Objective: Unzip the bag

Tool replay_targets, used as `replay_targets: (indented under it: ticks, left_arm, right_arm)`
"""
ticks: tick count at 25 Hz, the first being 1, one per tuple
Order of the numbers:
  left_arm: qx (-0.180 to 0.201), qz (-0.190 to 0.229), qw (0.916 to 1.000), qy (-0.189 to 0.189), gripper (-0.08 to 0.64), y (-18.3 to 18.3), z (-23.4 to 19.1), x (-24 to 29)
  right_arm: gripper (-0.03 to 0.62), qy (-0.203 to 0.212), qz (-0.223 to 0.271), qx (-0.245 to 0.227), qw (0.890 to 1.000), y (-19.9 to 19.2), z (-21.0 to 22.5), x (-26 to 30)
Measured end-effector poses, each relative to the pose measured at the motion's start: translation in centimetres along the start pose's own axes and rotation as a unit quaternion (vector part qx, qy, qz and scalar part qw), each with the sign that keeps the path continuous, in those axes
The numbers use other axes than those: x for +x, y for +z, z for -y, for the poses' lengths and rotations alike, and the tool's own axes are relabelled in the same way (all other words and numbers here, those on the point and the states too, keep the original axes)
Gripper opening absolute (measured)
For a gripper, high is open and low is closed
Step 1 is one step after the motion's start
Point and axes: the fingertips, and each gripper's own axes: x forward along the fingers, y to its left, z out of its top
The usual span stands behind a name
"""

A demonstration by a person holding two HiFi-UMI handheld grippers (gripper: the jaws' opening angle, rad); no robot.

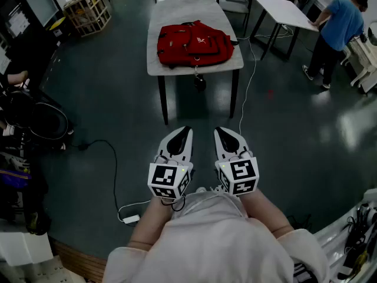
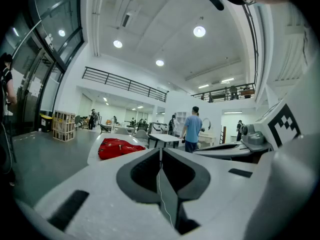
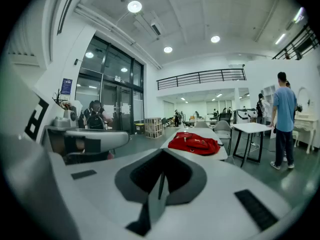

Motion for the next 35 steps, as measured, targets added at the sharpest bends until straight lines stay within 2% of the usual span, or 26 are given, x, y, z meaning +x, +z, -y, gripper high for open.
replay_targets:
  ticks: [8, 12, 18, 22, 28, 35]
  left_arm:
    - [-0.003, -0.005, 1.0, 0.0, 0.032, 0.0, -0.8, 0.5]
    - [-0.008, -0.011, 0.9999, 0.002, 0.032, -0.3, -1.2, 0.5]
    - [-0.079, -0.015, 0.9968, 0.005, 0.032, -1.7, -2.4, 0.2]
    - [-0.091, -0.028, 0.9952, 0.02, 0.032, -2.9, -3.5, 0.9]
    - [-0.096, -0.047, 0.9935, 0.04, 0.032, -4.6, -5.8, 4.1]
    - [-0.089, -0.06, 0.9927, 0.054, 0.032, -4.1, -9.1, 10.6]
  right_arm:
    - [0.026, -0.002, -0.008, -0.002, 1.0, 0.1, -0.1, 0.8]
    - [0.026, -0.013, -0.012, 0.013, 1.0, -0.1, 0.3, 1.2]
    - [0.026, -0.005, -0.035, 0.024, 0.999, -1.4, 0.0, 2.2]
    - [0.028, 0.004, -0.049, 0.029, 0.998, -2.1, 0.5, 3.3]
    - [0.028, 0.022, -0.063, 0.039, 0.997, -3.2, 2.3, 7.3]
    - [0.028, 0.036, -0.085, 0.067, 0.993, -3.6, 6.7, 14.3]
